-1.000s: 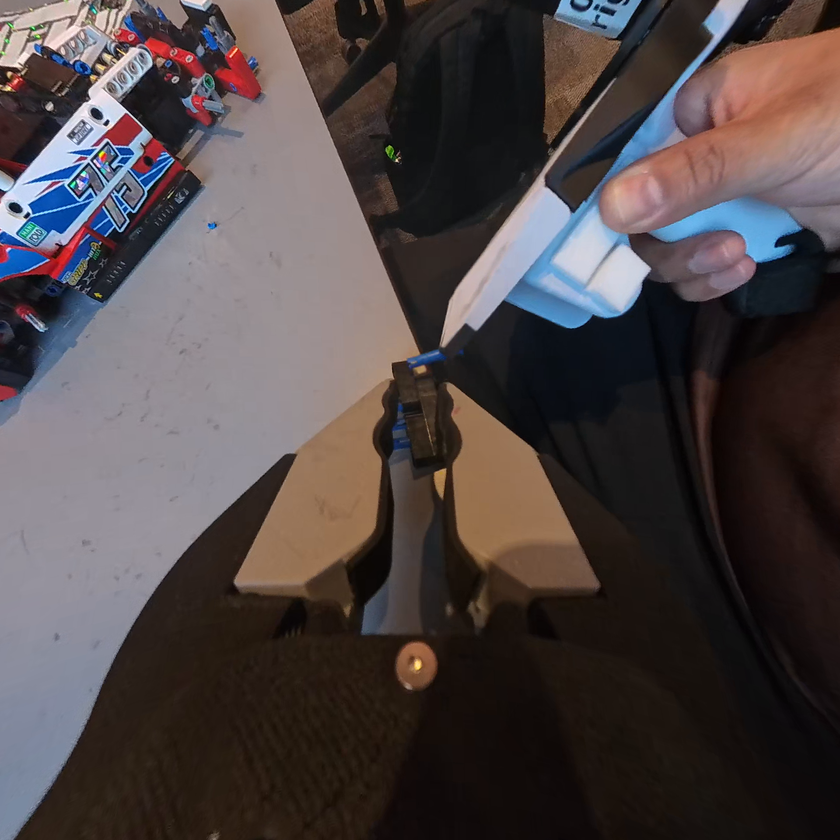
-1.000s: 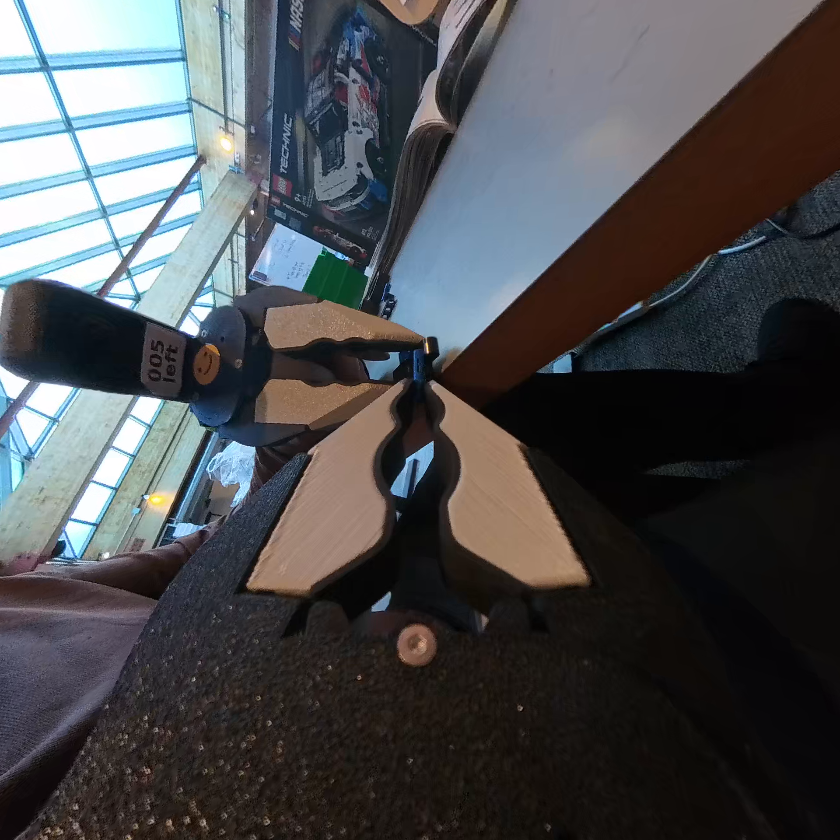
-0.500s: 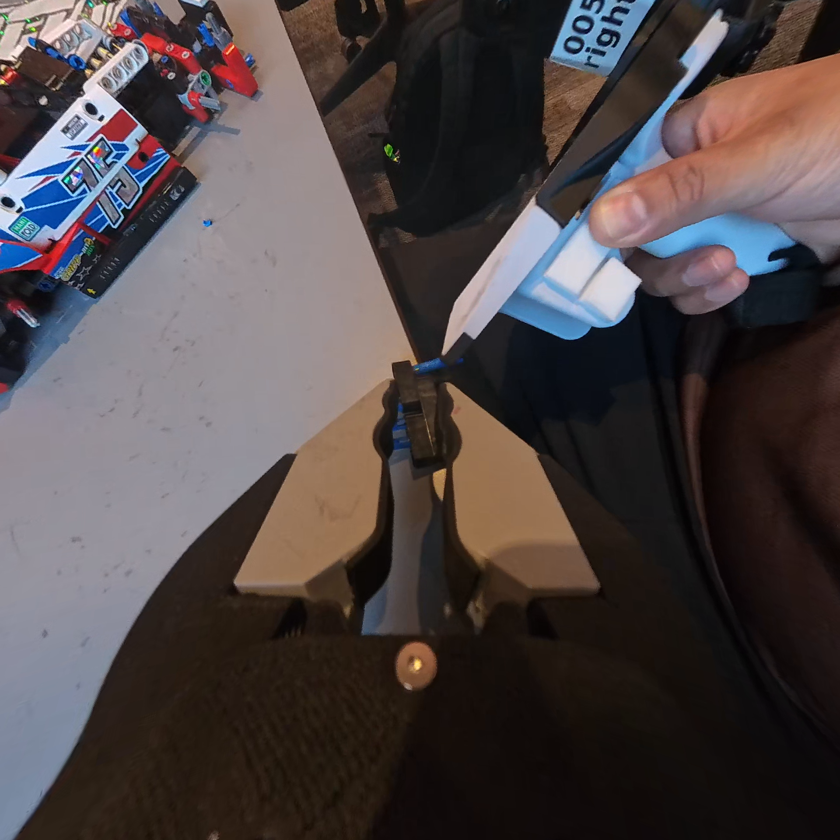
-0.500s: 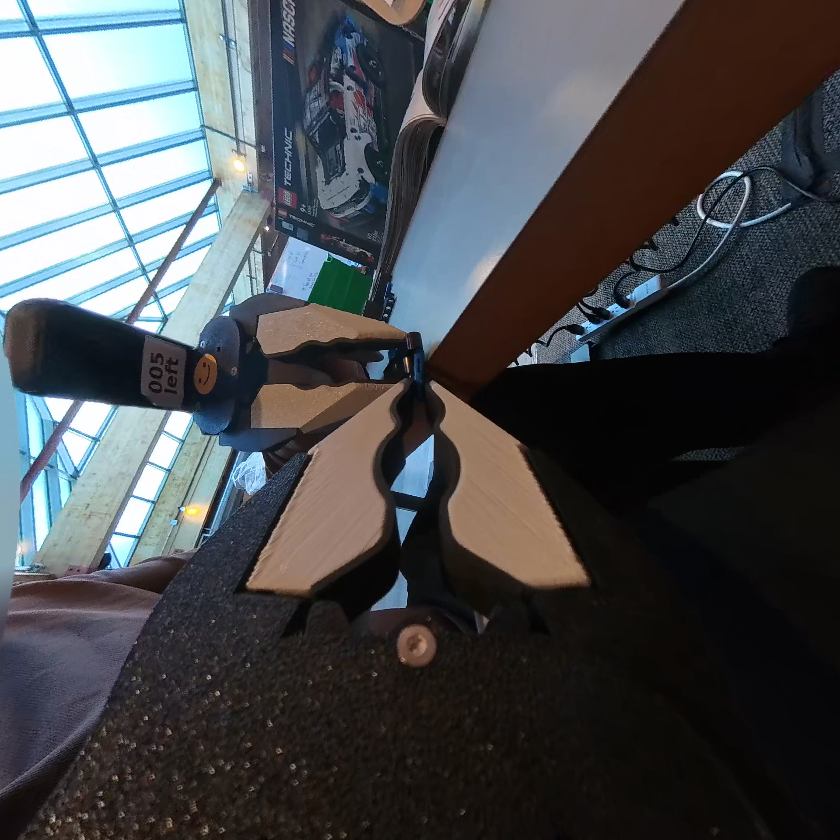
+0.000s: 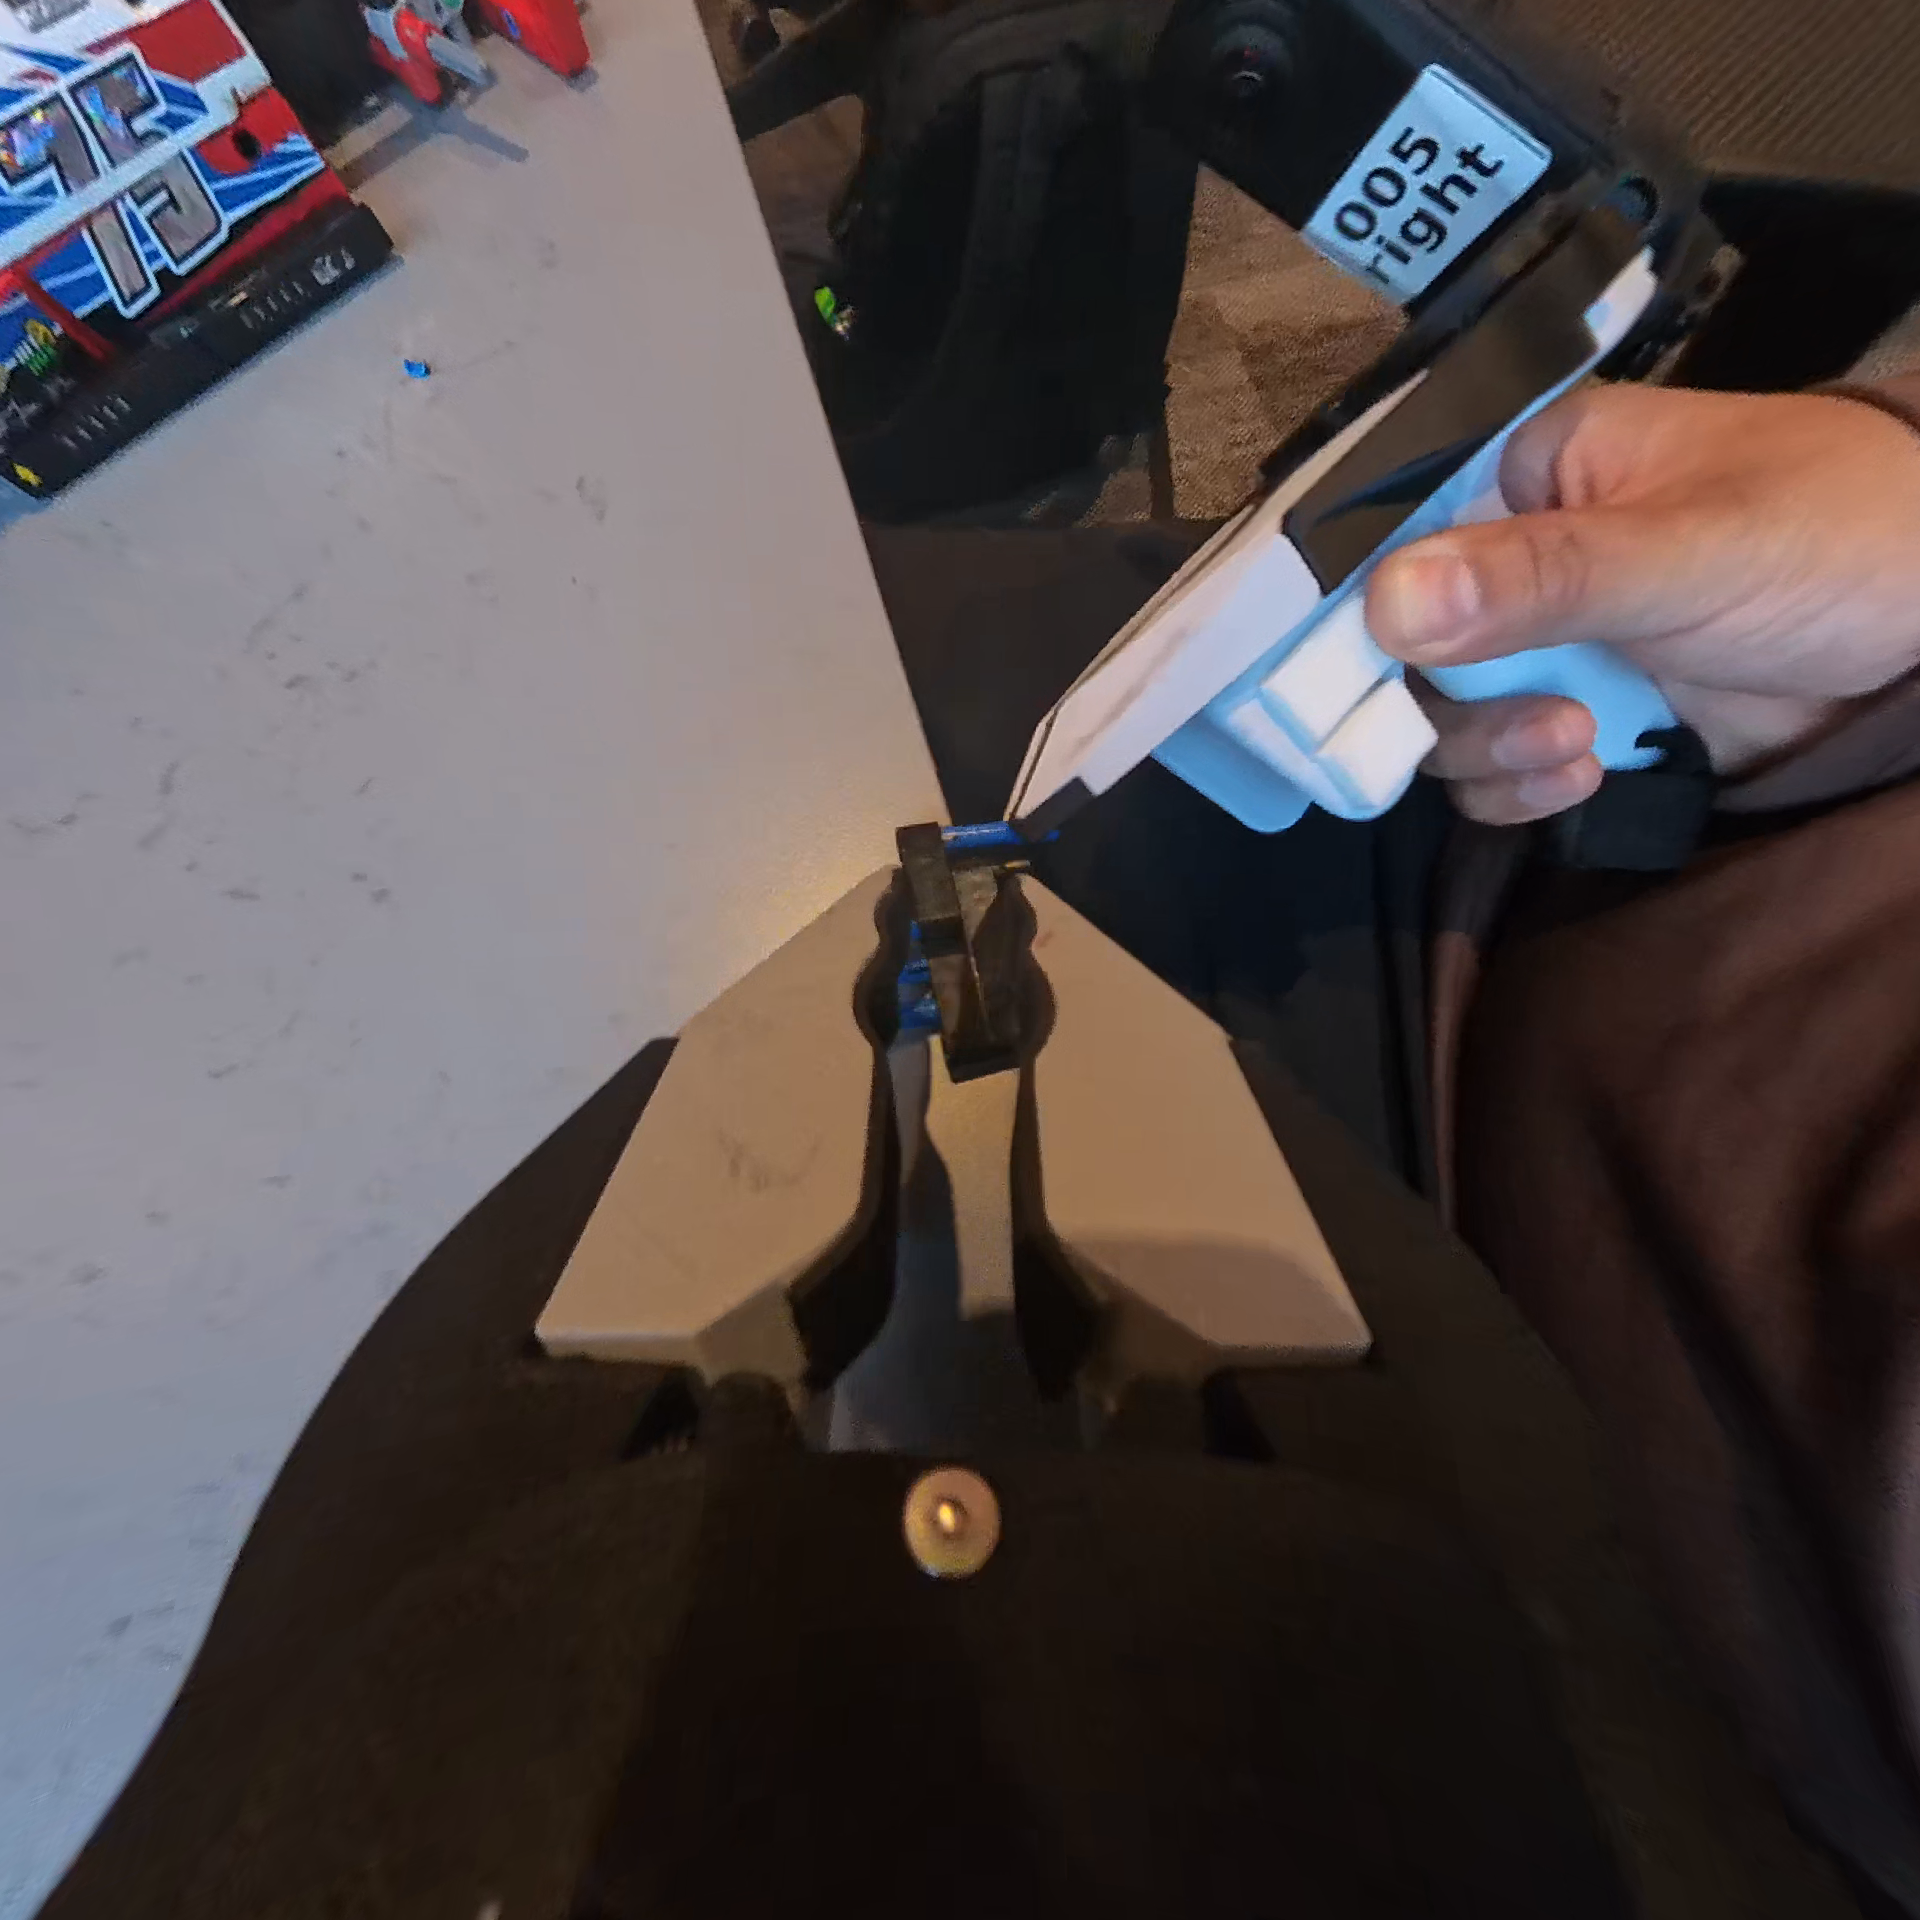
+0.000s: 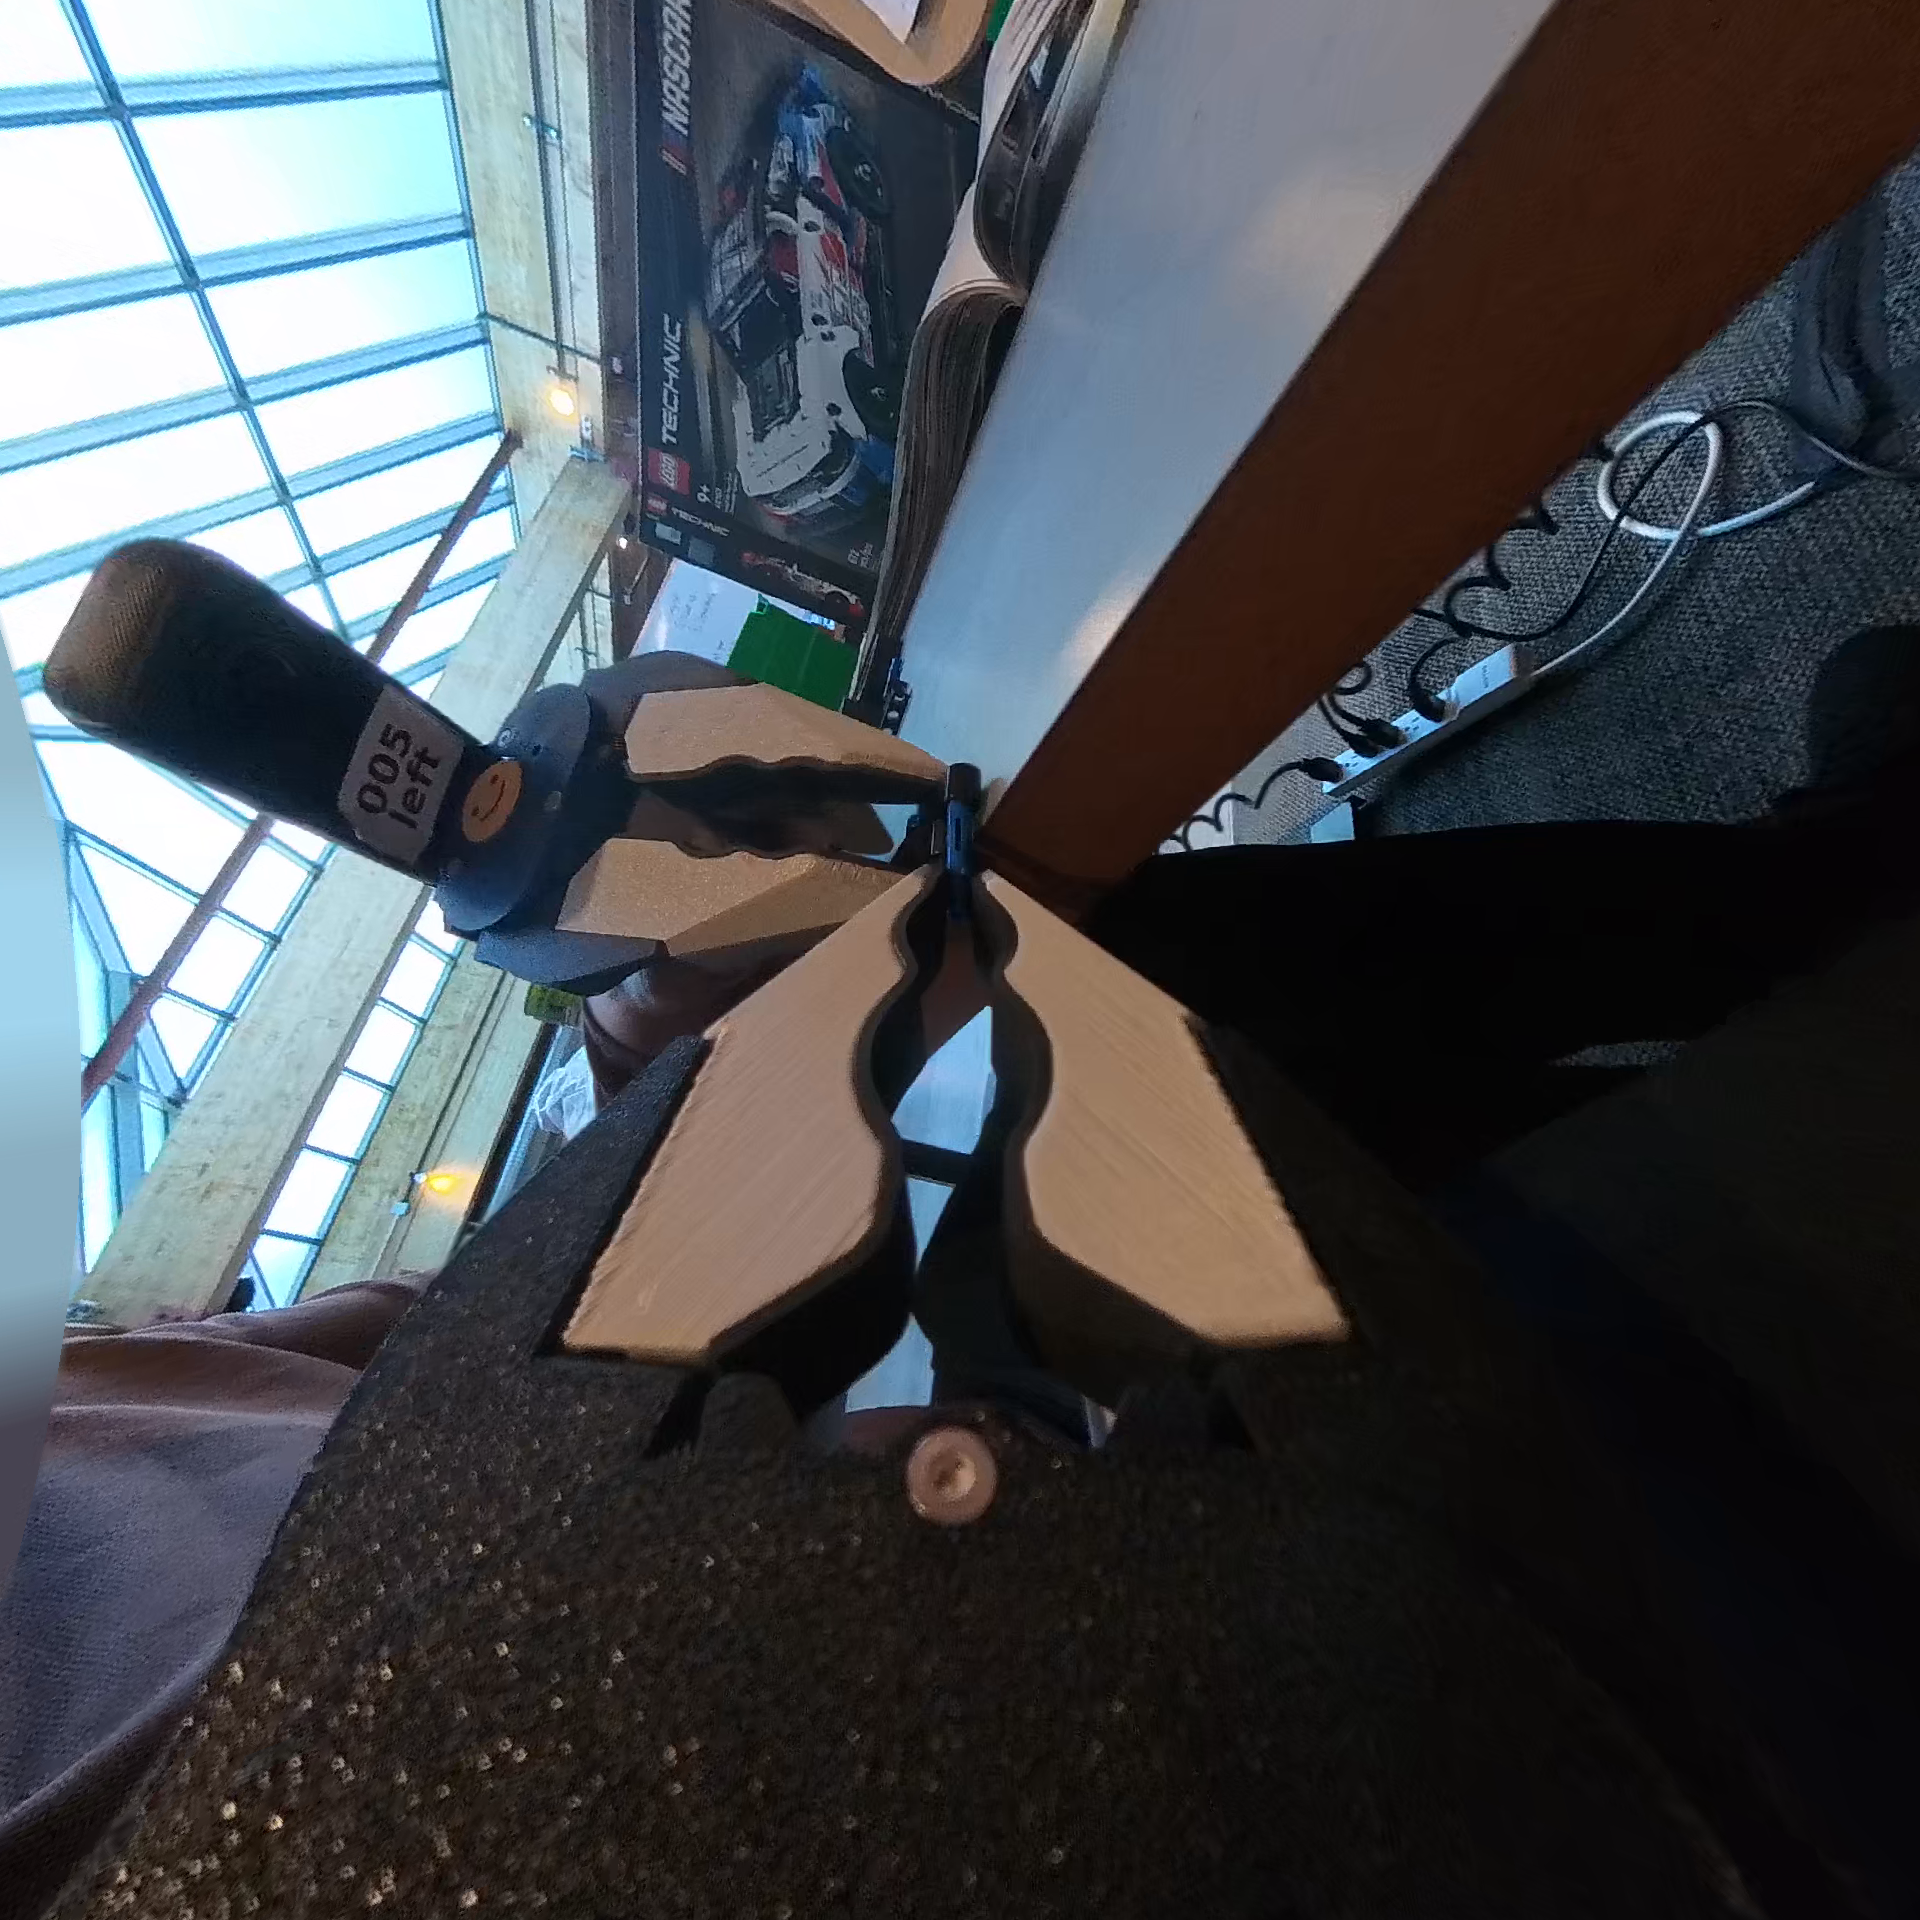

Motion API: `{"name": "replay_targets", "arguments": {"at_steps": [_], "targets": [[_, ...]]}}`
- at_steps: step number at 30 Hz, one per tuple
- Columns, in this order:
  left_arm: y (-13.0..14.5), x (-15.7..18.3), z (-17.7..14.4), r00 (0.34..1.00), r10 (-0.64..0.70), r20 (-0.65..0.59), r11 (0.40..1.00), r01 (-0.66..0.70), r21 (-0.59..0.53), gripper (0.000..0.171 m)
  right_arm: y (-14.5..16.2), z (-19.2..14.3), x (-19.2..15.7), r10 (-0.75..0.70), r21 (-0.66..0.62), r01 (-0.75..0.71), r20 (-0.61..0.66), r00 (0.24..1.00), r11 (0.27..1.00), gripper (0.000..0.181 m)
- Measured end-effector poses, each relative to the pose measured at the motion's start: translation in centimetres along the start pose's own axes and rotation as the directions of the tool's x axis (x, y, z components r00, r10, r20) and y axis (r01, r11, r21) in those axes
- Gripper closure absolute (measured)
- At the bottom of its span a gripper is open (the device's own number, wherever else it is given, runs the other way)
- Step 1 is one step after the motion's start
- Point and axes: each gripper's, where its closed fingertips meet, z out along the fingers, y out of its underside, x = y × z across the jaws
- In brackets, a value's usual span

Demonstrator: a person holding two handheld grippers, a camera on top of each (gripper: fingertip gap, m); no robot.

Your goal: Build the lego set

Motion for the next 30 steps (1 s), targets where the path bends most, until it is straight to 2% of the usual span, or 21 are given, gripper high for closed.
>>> {"name": "replay_targets", "arguments": {"at_steps": [6,13,20,24,30], "targets": [[0.0,-0.3,0.0,0.996,-0.085,-0.003,0.996,0.085,0.002,0.156,-0.3,0.2,0.2,-0.081,-0.007,0.081,-0.066,0.995,0.997,0.180],[0.2,0.1,-0.2,0.999,0.037,0.012,0.999,-0.037,-0.004,0.156,0.4,0.2,0.0,-0.080,-0.078,0.074,-0.078,0.994,0.994,0.180],[0.5,0.4,-0.5,0.988,0.152,0.030,0.988,-0.152,-0.009,0.156,1.0,0.5,-0.3,0.048,-0.153,-0.051,-0.024,0.999,0.987,0.180],[0.7,0.2,-0.7,0.990,0.140,0.020,0.990,-0.140,-0.006,0.156,1.1,0.8,-0.4,0.060,-0.183,-0.063,-0.020,0.998,0.981,0.180],[1.1,0.2,-1.2,0.992,0.123,-0.032,0.992,-0.123,0.002,0.156,1.5,1.2,-0.6,0.004,-0.248,-0.010,-0.022,1.000,0.969,0.179]]}}
